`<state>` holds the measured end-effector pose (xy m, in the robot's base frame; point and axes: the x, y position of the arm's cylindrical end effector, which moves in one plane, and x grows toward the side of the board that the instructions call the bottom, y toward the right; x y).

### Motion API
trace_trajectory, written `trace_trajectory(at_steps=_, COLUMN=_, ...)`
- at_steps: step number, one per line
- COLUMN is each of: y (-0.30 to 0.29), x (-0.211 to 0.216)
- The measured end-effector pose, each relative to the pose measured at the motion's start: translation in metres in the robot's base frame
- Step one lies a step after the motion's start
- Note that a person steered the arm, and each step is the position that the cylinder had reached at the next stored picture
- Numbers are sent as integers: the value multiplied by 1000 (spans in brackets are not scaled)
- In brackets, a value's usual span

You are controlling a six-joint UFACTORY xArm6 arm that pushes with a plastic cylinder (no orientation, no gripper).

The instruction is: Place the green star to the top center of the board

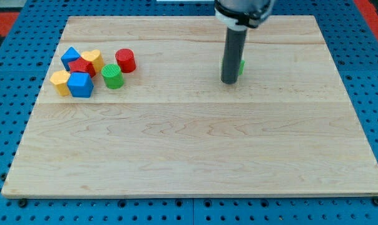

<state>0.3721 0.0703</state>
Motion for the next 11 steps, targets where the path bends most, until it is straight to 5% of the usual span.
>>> trace_trajectory(at_steps=1, y=-8, x=-33)
trace_trajectory(at_steps=4, y=-5, x=-17)
trace_trajectory(at_steps=6, y=38, x=-47)
trace_trajectory(at_steps=8, y=-52, x=-112)
trace_trajectory(at_steps=11, y=-58, x=-103)
